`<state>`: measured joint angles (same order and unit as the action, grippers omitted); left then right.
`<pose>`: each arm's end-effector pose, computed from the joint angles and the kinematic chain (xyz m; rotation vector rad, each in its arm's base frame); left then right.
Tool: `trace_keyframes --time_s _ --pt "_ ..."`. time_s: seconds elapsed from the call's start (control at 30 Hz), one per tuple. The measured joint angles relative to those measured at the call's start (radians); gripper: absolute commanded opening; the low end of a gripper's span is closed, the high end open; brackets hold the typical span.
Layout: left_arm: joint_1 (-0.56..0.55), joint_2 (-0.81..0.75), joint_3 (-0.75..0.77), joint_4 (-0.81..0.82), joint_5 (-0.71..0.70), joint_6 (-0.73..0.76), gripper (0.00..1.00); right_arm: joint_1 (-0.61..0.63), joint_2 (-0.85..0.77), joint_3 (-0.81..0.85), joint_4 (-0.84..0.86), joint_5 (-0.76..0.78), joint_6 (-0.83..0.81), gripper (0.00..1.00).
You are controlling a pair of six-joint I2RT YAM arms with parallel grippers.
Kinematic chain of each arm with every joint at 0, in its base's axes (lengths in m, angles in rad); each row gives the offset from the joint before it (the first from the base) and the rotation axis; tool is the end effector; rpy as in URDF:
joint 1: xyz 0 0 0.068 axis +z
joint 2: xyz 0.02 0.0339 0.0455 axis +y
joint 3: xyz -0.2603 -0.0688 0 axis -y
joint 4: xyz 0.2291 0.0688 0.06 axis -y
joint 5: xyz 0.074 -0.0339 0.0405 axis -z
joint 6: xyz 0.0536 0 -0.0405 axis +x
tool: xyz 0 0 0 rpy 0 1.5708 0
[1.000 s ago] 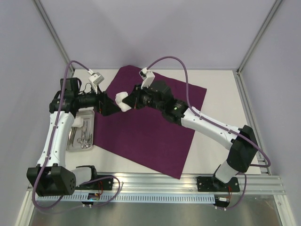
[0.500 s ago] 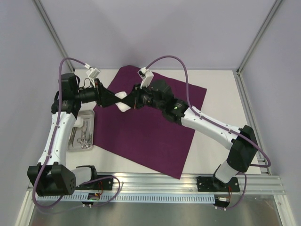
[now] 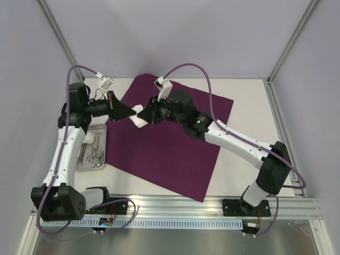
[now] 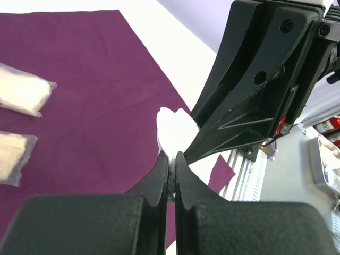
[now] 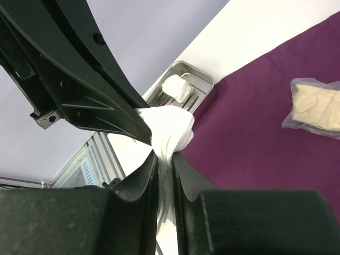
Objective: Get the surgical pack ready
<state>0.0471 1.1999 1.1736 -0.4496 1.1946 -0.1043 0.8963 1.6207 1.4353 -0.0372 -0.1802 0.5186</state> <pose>0.2416 -0.0385 0.3671 0.5988 1.8230 -1.2360 0.2378 0.3128 0.3622 -0.5028 1.8833 1.1430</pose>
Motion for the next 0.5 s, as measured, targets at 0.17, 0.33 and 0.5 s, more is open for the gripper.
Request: trace_keyframes --time_s 0.17,0.33,0.5 --pt "0.000 -0.002 0.004 -0.050 -0.056 0.005 0.00 0.001 0.000 0.031 -0.063 0.008 -0.016 0.59" --pt "0.057 -0.005 -0.009 -0.095 -0.303 -0.002 0.00 0.000 0.000 0.035 -0.098 0.053 -0.027 0.66" --pt "0.287 0.015 -0.123 -0.065 -0.464 -0.004 0.00 -0.002 -0.002 0.000 -0.126 0.074 -0.021 0.66"
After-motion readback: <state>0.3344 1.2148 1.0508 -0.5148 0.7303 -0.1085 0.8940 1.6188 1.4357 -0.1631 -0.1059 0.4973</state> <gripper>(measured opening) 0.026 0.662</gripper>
